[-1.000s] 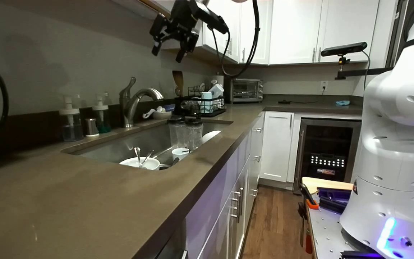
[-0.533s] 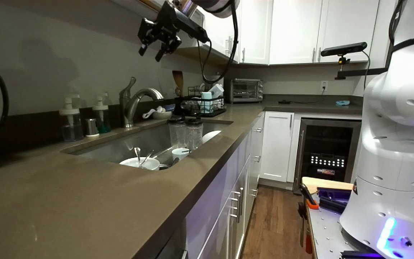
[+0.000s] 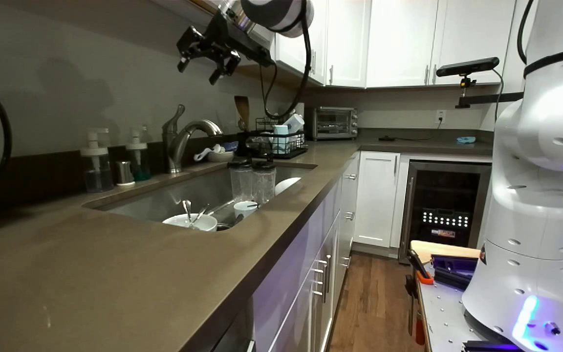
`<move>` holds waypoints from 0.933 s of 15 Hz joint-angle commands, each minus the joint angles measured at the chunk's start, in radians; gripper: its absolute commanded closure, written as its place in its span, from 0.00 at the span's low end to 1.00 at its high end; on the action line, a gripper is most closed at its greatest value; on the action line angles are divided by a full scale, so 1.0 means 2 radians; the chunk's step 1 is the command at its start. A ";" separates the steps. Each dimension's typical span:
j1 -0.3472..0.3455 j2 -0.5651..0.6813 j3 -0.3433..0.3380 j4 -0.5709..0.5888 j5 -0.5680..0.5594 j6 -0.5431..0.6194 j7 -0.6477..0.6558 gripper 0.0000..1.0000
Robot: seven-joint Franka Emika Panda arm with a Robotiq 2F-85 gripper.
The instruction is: Push the tap lever up
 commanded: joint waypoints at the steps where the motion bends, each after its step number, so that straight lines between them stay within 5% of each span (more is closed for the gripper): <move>1: 0.000 0.000 0.000 0.001 0.000 0.000 0.000 0.00; 8: -0.007 0.074 -0.010 0.014 -0.056 0.179 0.033 0.00; 14: 0.038 0.122 -0.114 0.053 -0.108 0.225 0.017 0.00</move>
